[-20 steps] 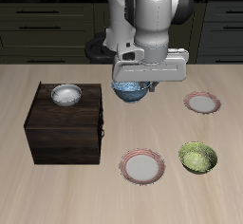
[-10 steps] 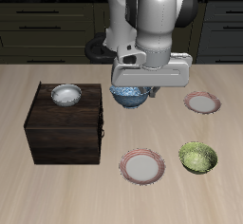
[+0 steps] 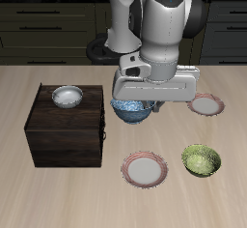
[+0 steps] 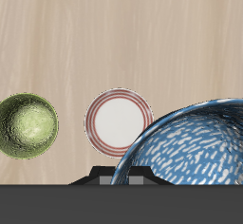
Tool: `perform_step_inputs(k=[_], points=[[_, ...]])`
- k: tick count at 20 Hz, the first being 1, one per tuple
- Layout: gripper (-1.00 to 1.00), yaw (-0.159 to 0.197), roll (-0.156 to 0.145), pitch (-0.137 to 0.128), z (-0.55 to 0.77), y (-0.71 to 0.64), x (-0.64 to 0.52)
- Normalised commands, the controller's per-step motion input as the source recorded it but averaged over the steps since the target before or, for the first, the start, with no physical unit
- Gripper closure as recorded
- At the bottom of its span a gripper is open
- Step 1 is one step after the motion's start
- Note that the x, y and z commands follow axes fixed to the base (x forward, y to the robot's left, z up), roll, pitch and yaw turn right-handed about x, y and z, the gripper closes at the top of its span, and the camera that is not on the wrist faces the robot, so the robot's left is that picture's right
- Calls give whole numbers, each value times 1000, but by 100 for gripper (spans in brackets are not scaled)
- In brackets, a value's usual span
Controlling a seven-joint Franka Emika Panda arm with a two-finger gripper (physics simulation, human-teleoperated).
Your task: Place the blue bowl on the plate next to the green bowl
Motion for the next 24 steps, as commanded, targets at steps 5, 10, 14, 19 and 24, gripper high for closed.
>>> perform_step_inputs(k=[5, 10, 14, 19, 24], points=[[100, -3, -6, 24, -108, 40, 357], [100, 1, -15, 20, -137, 57, 137], [100, -5, 16, 8, -133, 86, -35], [100, 8, 4, 0, -131, 57, -8], [100, 9, 7, 38, -362, 81, 48]])
